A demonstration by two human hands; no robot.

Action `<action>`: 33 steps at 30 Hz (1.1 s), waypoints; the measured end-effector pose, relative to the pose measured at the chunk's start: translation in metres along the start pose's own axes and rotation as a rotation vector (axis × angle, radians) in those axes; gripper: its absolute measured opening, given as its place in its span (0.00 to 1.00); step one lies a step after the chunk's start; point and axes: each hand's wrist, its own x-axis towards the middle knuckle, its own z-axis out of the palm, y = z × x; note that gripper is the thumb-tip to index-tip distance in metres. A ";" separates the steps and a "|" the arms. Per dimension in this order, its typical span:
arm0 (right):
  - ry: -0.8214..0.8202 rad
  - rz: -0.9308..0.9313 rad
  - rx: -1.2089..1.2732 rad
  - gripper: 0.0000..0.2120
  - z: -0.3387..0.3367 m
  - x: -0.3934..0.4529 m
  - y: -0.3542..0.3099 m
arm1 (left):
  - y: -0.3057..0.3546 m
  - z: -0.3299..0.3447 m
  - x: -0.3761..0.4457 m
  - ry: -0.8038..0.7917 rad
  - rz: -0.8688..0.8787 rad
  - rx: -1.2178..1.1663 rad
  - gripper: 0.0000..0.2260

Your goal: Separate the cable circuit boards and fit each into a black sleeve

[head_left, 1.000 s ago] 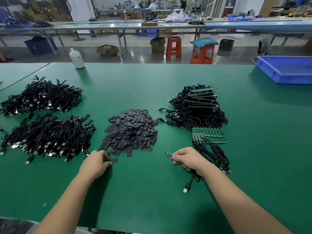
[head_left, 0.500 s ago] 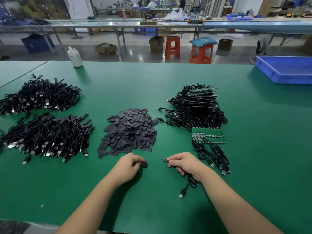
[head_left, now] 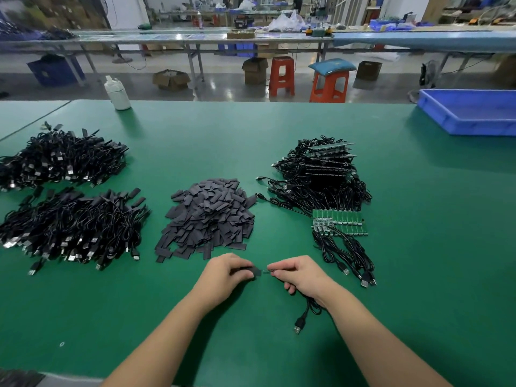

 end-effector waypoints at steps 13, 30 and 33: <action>0.075 -0.059 0.041 0.13 0.004 -0.003 0.004 | 0.010 0.012 -0.001 0.033 -0.124 -0.335 0.03; 0.122 -0.076 0.051 0.12 0.006 -0.004 0.005 | 0.010 0.023 0.004 0.096 -0.216 -0.341 0.02; 0.125 -0.084 0.061 0.12 0.006 -0.005 0.005 | 0.010 0.024 0.005 0.097 -0.219 -0.354 0.01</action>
